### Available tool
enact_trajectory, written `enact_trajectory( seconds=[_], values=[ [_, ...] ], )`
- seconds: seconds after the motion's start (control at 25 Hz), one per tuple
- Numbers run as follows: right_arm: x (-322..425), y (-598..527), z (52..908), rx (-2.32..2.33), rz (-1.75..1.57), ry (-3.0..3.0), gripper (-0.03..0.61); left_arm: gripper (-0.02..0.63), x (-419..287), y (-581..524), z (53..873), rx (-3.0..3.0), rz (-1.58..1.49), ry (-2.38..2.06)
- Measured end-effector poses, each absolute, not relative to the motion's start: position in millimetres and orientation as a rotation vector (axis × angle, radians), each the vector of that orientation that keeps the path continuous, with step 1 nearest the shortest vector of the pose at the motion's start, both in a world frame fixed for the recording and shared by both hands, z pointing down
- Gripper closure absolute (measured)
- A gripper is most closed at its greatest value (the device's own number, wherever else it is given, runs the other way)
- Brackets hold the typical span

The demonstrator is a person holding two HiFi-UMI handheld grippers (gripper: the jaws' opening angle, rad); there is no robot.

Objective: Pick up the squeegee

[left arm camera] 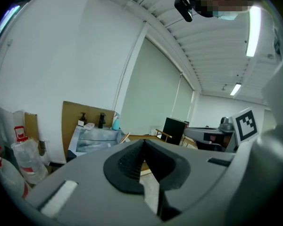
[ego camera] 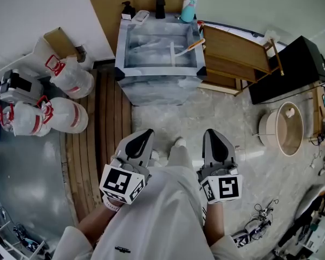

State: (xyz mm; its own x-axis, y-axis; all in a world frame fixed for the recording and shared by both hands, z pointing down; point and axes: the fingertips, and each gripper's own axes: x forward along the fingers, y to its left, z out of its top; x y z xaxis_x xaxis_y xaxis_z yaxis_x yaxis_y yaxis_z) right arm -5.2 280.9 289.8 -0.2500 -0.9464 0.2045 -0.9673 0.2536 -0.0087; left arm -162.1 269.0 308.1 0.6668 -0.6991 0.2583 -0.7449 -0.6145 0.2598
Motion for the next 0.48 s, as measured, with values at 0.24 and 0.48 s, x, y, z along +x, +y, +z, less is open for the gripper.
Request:
enact_trajectory(
  seconds=[0.24, 0.48],
  values=[
    [-10, 246, 299, 1.825, 0.215, -2.325, 0.572, 0.609, -160, 240, 313, 2.571, 0.206, -1.096],
    [-3, 199, 307, 1.792, 0.218, -2.337, 0.572, 0.609, -158, 198, 314, 2.552, 0.199, -1.149]
  ],
)
